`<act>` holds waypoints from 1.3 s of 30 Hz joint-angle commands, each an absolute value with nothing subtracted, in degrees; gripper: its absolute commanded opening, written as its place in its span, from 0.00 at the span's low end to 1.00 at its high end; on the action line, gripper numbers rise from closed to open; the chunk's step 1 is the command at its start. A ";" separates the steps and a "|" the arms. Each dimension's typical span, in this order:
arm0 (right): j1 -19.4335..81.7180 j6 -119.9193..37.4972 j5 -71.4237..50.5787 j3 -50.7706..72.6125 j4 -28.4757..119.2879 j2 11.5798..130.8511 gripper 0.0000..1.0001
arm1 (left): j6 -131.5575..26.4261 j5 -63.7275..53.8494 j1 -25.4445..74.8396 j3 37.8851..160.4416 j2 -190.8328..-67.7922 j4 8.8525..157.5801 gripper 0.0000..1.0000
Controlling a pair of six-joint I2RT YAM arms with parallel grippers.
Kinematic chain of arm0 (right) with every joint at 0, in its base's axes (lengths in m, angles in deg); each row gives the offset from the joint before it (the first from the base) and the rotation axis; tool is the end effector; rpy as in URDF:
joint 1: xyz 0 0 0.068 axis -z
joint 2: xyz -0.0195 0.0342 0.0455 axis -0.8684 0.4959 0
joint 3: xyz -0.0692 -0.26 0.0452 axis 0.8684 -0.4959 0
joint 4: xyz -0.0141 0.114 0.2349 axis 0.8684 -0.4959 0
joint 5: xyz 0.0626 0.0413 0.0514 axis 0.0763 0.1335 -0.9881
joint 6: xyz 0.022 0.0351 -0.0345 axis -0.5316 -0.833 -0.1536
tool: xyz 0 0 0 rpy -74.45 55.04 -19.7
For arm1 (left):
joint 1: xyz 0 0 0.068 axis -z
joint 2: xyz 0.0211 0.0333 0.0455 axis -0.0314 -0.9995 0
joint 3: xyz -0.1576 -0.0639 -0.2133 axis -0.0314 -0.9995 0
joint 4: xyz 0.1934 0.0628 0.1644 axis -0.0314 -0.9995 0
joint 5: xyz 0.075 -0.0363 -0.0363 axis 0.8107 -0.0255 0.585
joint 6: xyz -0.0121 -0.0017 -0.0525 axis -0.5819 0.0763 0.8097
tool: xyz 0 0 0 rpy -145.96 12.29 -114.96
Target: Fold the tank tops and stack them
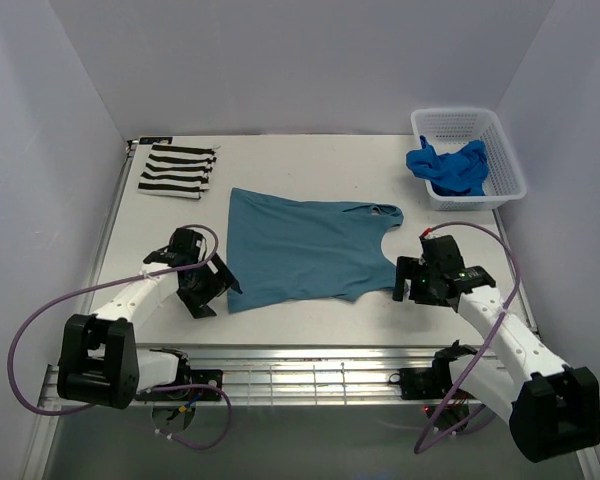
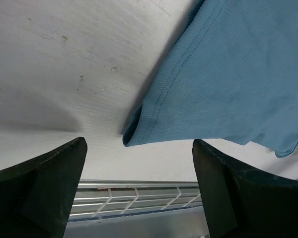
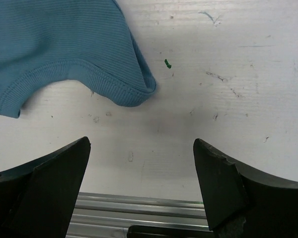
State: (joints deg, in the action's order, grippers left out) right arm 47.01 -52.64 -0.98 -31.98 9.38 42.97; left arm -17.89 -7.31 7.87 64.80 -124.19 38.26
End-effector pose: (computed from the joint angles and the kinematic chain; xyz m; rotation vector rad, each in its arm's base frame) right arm 0.1671 0.0382 0.2044 0.1237 2.5662 0.1695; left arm 0.1936 -0.0396 0.1757 -0.8991 2.8338 -0.4239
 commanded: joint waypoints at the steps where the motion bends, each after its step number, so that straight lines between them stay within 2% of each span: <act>1: 40.60 -54.69 9.06 -29.12 10.32 47.69 0.90 | -18.44 -11.80 8.13 63.56 -125.53 44.28 0.95; 5: 38.39 -56.54 17.40 -26.06 10.41 54.19 0.90 | -18.88 -11.27 8.13 63.30 -127.47 46.21 0.90; 8: 38.12 -56.54 20.40 -24.99 11.55 54.38 0.90 | -19.67 -10.66 8.22 63.29 -130.63 47.10 0.84; 16: 37.86 -54.70 17.44 -24.63 14.09 57.81 0.96 | -19.41 -12.58 8.13 62.68 -136.79 50.44 0.71; 21: 37.51 -54.26 17.34 -24.02 15.33 60.80 0.99 | -19.32 -13.29 8.13 62.68 -137.49 51.93 0.51; 22: 37.33 -54.26 17.69 -23.85 15.41 61.15 1.00 | -19.41 -13.64 8.13 62.76 -137.58 52.11 0.37; 24: 37.33 -54.35 19.01 -23.67 16.29 61.85 0.93 | -19.50 -14.08 8.13 62.77 -138.19 52.55 0.13; 25: 37.33 -54.35 19.45 -23.67 16.73 62.11 0.85 | -19.58 -14.08 8.13 62.85 -138.37 52.46 0.00; 27: 37.33 -54.00 19.89 -23.84 18.48 62.99 0.67 | -19.93 -13.82 8.13 63.12 -138.37 52.72 0.00; 28: 37.24 -53.74 19.98 -23.84 19.01 63.34 0.43 | -19.76 -13.47 8.22 63.20 -137.85 52.72 0.00; 29: 37.33 -53.56 19.63 -23.58 19.37 63.70 0.34 | -19.67 -13.29 8.13 63.29 -137.41 52.81 0.00; 30: 37.33 -53.30 19.28 -23.32 19.89 63.70 0.16 | -19.67 -12.94 8.13 63.82 -136.88 52.81 0.00; 32: 37.24 -52.94 18.23 -21.48 19.37 63.44 0.08 | -19.41 -12.59 8.13 64.43 -134.77 52.46 0.00; 39: 37.33 -53.12 20.42 -11.99 9.19 61.51 0.08 | -18.88 -9.95 8.13 66.98 -128.44 51.58 0.00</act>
State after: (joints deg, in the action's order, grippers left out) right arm 37.59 -53.25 17.97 -17.23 13.34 63.52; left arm -18.56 -13.17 8.18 64.60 -131.99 51.27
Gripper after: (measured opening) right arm 0.088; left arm 0.021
